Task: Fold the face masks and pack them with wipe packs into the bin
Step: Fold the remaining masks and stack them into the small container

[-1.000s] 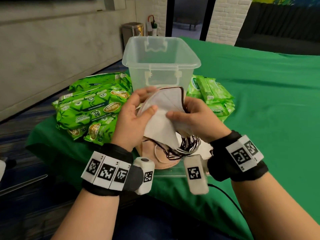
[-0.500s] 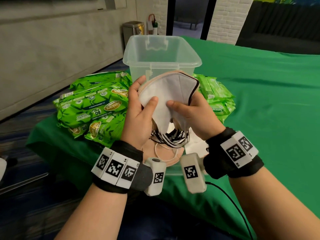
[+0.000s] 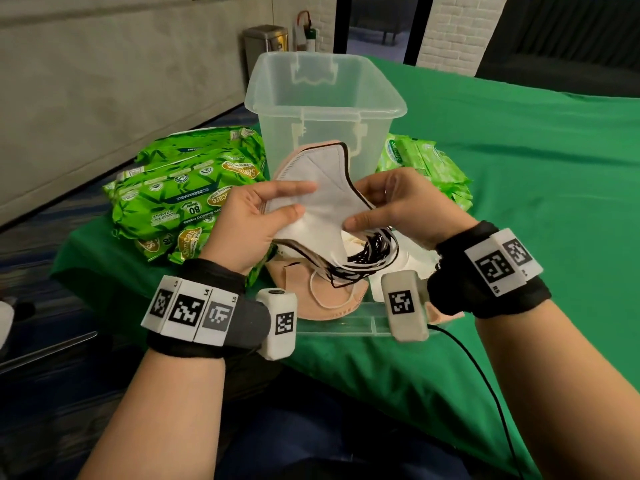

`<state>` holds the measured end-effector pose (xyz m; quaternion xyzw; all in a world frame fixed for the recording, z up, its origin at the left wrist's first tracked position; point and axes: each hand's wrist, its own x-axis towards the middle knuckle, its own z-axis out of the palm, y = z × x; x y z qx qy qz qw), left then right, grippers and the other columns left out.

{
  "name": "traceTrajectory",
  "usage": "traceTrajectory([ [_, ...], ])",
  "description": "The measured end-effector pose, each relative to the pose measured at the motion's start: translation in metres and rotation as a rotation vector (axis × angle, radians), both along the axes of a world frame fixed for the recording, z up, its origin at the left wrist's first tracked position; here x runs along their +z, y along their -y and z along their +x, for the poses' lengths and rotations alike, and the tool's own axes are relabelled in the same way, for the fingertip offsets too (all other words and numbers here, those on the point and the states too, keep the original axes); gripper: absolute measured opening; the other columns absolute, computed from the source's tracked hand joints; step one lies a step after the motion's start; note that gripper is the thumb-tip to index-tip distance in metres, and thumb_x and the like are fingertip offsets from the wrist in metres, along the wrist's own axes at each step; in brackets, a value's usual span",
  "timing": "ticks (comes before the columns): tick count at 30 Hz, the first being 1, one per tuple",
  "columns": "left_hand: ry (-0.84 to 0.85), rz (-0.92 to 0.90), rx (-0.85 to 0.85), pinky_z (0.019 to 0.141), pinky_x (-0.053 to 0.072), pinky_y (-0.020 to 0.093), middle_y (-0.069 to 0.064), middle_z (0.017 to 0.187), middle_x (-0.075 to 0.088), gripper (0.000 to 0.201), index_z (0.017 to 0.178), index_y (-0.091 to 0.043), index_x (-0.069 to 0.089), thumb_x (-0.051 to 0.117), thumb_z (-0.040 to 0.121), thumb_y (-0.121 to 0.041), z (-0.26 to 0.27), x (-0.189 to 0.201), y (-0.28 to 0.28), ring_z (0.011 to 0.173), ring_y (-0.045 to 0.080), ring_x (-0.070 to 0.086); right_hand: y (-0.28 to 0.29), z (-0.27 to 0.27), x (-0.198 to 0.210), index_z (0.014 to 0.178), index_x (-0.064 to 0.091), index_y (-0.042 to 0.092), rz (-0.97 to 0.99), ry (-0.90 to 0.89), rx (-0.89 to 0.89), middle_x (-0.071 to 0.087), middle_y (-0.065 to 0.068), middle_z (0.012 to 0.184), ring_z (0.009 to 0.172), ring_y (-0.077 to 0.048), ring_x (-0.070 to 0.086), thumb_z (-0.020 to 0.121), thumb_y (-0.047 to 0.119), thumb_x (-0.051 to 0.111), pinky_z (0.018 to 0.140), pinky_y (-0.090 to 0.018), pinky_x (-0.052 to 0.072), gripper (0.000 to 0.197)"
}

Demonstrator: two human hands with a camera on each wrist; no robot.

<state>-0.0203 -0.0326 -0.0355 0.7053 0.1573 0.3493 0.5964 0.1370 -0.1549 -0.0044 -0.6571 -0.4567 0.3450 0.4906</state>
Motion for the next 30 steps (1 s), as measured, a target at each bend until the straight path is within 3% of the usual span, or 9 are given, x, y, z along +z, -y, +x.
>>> traceTrajectory([
  [5, 0.018, 0.011, 0.074, 0.080, 0.049, 0.014, -0.024, 0.082, 0.070, 0.037, 0.088, -0.022, 0.067, 0.057, 0.081, 0.013, -0.006, 0.000, -0.006, 0.089, -0.006, 0.063, -0.008, 0.004, 0.001, 0.091, 0.064, 0.011, 0.075, 0.020, -0.116, 0.069, 0.004, 0.060, 0.051, -0.006, 0.061, 0.073, -0.006, 0.070, 0.059, -0.018, 0.052, 0.025],
  [7, 0.015, 0.033, 0.129, 0.080, 0.046, 0.010, -0.022, 0.087, 0.069, 0.037, 0.089, -0.023, 0.067, 0.057, 0.082, 0.012, -0.013, 0.000, -0.012, 0.090, -0.010, 0.061, -0.008, 0.018, 0.003, 0.098, 0.064, 0.009, 0.078, 0.075, -0.239, 0.070, 0.002, 0.068, 0.055, -0.006, 0.060, 0.079, -0.001, 0.067, 0.058, -0.019, 0.049, 0.022],
  [9, -0.008, 0.045, 0.171, 0.077, 0.044, 0.006, -0.015, 0.096, 0.066, 0.035, 0.092, -0.022, 0.066, 0.056, 0.083, 0.010, -0.019, -0.002, -0.017, 0.088, -0.014, 0.059, -0.010, 0.031, 0.005, 0.110, 0.062, 0.008, -0.028, 0.234, -0.286, 0.069, -0.002, 0.091, 0.070, -0.006, 0.060, 0.082, 0.005, 0.065, 0.065, -0.016, 0.047, 0.028],
  [12, -0.051, 0.040, 0.187, 0.073, 0.044, 0.005, -0.010, 0.100, 0.065, 0.035, 0.090, -0.024, 0.066, 0.056, 0.084, 0.009, -0.020, -0.006, -0.019, 0.086, -0.014, 0.059, -0.023, 0.042, -0.005, 0.127, 0.054, 0.014, -0.370, 0.617, -0.197, 0.056, -0.005, 0.129, 0.111, -0.017, 0.054, 0.081, 0.013, 0.068, 0.093, -0.022, 0.038, 0.048],
  [15, -0.095, 0.035, 0.206, 0.075, 0.045, 0.004, -0.005, 0.104, 0.065, 0.034, 0.095, -0.022, 0.066, 0.055, 0.085, 0.008, -0.017, -0.009, -0.019, 0.092, -0.007, 0.058, -0.044, 0.052, -0.024, 0.137, 0.041, 0.018, -0.624, 0.791, -0.167, 0.038, -0.013, 0.142, 0.127, -0.028, 0.041, 0.078, 0.020, 0.072, 0.100, -0.030, 0.034, 0.067],
  [20, -0.133, 0.029, 0.233, 0.090, 0.042, 0.010, -0.001, 0.113, 0.064, 0.035, 0.098, -0.024, 0.066, 0.055, 0.086, 0.006, -0.015, -0.009, -0.018, 0.107, 0.004, 0.055, -0.069, 0.067, -0.041, 0.142, 0.029, 0.017, -0.700, 0.798, -0.159, 0.038, -0.012, 0.144, 0.129, -0.029, 0.039, 0.077, 0.031, 0.073, 0.102, -0.034, 0.034, 0.080],
  [24, -0.140, 0.010, 0.248, 0.099, 0.042, 0.018, -0.004, 0.110, 0.064, 0.034, 0.099, -0.024, 0.066, 0.055, 0.086, 0.006, -0.017, -0.007, -0.018, 0.108, 0.005, 0.055, -0.080, 0.069, -0.050, 0.136, 0.039, 0.013, -0.768, 0.851, -0.224, 0.049, -0.009, 0.135, 0.125, -0.030, 0.045, 0.070, 0.052, 0.073, 0.103, -0.038, 0.037, 0.084],
  [26, -0.137, -0.008, 0.254, 0.104, 0.041, 0.029, -0.006, 0.108, 0.064, 0.035, 0.099, -0.024, 0.067, 0.055, 0.086, 0.006, -0.017, -0.007, -0.017, 0.111, 0.008, 0.055, -0.084, 0.068, -0.050, 0.128, 0.049, 0.010, -0.766, 0.895, -0.243, 0.057, -0.010, 0.126, 0.116, -0.031, 0.051, 0.066, 0.049, 0.077, 0.098, -0.039, 0.042, 0.079],
  [30, -0.122, -0.038, 0.262, 0.106, 0.040, 0.038, -0.009, 0.106, 0.064, 0.036, 0.094, -0.026, 0.068, 0.055, 0.085, 0.007, -0.016, -0.009, -0.019, 0.112, 0.008, 0.055, -0.087, 0.062, -0.043, 0.124, 0.055, 0.005, -0.707, 0.859, -0.251, 0.059, -0.012, 0.123, 0.112, -0.030, 0.054, 0.072, 0.027, 0.078, 0.086, -0.031, 0.042, 0.060],
])
